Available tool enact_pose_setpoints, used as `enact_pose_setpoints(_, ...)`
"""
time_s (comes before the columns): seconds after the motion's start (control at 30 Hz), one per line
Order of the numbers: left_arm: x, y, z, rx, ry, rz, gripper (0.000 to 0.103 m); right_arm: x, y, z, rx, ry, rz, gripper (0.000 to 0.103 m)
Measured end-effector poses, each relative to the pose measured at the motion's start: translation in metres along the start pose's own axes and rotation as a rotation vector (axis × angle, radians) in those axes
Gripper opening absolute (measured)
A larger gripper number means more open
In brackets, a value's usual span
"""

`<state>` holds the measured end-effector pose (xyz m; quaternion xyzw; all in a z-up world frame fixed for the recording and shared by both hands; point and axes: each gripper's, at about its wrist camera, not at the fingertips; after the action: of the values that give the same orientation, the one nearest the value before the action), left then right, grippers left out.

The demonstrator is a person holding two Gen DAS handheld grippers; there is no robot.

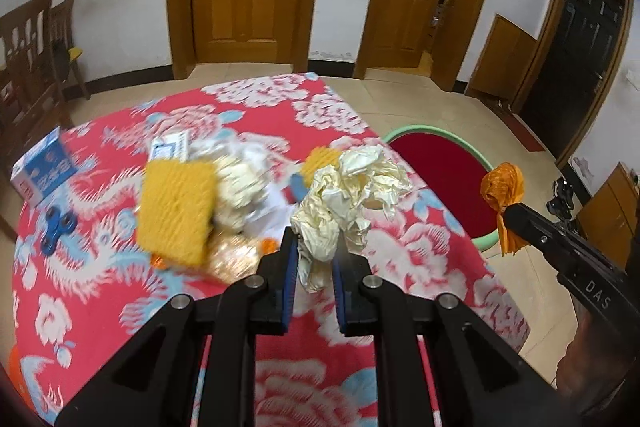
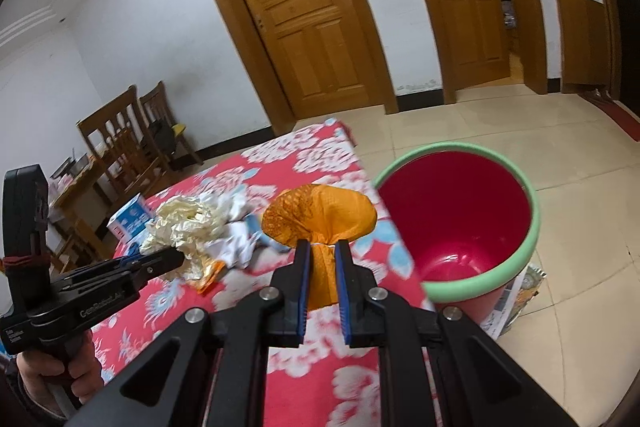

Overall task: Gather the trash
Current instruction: 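Carry the orange bag with the right gripper while the left gripper grasps crumpled paper, then open both grippers over the red bucket, dropping bag and paper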

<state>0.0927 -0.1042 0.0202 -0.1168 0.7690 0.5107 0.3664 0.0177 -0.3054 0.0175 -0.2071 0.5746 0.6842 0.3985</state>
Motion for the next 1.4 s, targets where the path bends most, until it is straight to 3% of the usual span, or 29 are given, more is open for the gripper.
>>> enact_pose_setpoints(0.57, -0.057, -0.11, -0.069, 0.098, -0.125, 0.082, 0.015, -0.032, -0.054, -0.081, 0.098, -0.11, 0.037, 0.014)
enact_pose_setpoints(0.87, -0.06, -0.164, -0.094, 0.147, -0.16, 0.146, 0.015, -0.028, -0.081, -0.107, 0.135, -0.151, 0.079, 0.014)
enact_pose_setpoints(1.1, -0.06, -0.184, -0.103, 0.165, -0.166, 0.176, 0.016, -0.024, -0.084, -0.118, 0.156, -0.176, 0.088, 0.018)
enact_pose_setpoints(1.17, -0.06, -0.186, -0.103, 0.164, -0.162, 0.182, 0.028, -0.024, -0.082, -0.119, 0.171, -0.168, 0.081, 0.019)
enact_pose_setpoints(1.27, -0.061, -0.186, -0.1, 0.143, -0.148, 0.17, 0.047, -0.023, -0.081, -0.122, 0.173, -0.172, 0.077, 0.031)
enact_pose_setpoints(1.4, -0.063, -0.184, -0.097, 0.141, -0.136, 0.159, 0.048, -0.022, -0.078, -0.123, 0.175, -0.171, 0.074, 0.044)
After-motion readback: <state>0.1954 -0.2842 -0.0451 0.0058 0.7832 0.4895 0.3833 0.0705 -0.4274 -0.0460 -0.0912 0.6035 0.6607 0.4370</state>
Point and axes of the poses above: each gripper's, at about its wrist camera, not at the fingertips, and y roughly against the way its jaws point, z to its left, x to its underside, and after that the axes turned 7 degrees about x, right-handed
